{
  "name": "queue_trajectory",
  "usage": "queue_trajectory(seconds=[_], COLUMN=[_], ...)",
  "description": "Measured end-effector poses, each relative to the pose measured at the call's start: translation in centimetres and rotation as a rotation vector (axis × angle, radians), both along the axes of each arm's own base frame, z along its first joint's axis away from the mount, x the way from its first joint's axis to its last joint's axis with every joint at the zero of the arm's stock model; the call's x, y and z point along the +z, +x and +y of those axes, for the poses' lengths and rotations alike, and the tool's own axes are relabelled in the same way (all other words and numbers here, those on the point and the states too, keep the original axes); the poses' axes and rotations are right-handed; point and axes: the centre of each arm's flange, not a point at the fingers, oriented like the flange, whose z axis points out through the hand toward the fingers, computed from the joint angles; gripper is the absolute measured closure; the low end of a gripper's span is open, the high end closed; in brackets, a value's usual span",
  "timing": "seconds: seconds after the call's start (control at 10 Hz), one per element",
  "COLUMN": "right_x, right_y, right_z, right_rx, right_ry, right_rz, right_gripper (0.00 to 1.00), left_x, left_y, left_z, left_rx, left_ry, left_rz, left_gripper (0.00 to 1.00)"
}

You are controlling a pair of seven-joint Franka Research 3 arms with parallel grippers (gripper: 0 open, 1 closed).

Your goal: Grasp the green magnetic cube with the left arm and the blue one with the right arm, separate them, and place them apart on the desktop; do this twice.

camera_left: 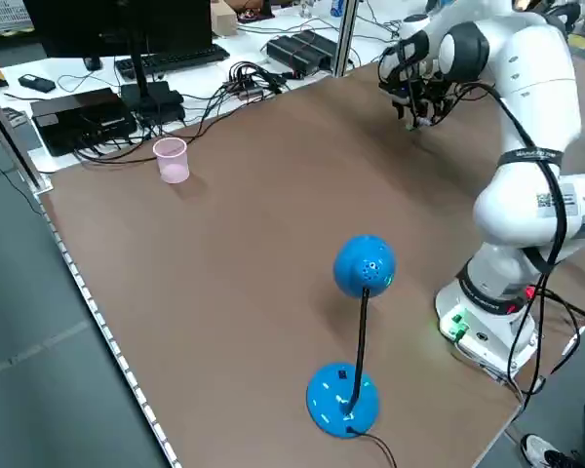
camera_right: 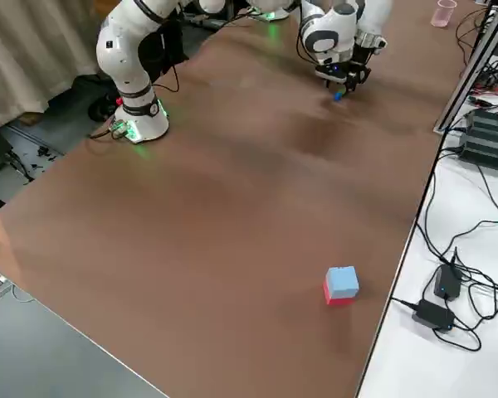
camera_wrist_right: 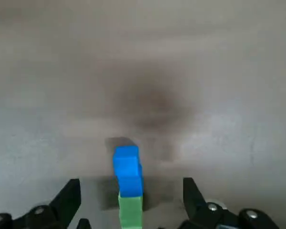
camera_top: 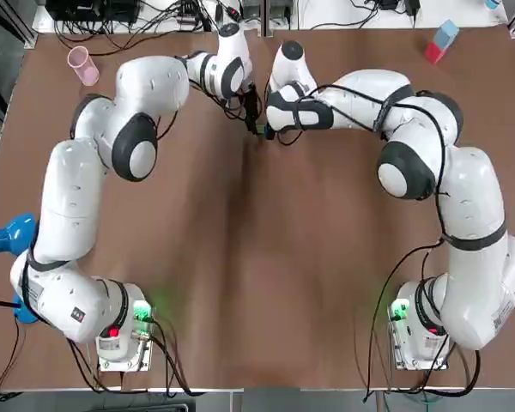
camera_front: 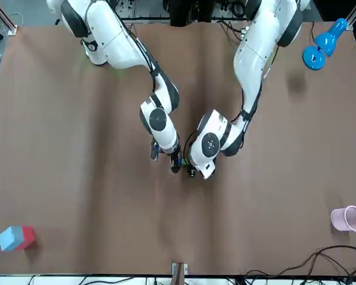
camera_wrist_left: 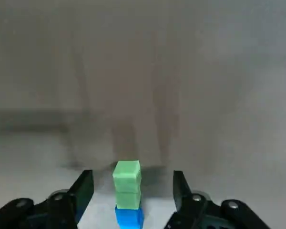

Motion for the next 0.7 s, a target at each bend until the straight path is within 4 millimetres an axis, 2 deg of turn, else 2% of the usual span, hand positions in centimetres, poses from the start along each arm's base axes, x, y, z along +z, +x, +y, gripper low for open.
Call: queue_trajectory(seconds=[0.2,0.7], right_x=[-0.9,-2.0], right_y=[0.0,0.0], right_z=[-0.1,-0.1], right_rx=[-0.003,-0.010], right_ry=[0.000,0.008], right_rz=[-0.003,-0.012], right_gripper=[0.05,0.10], left_x=[-0.6,-1.0], left_y=[0.0,-0.4], left_z=[0.1,0.0], left_rx=[0.002,-0.007], left_ry=[0.001,0.010], left_rz=[0.001,0.001], left_gripper=[0.31,0.53])
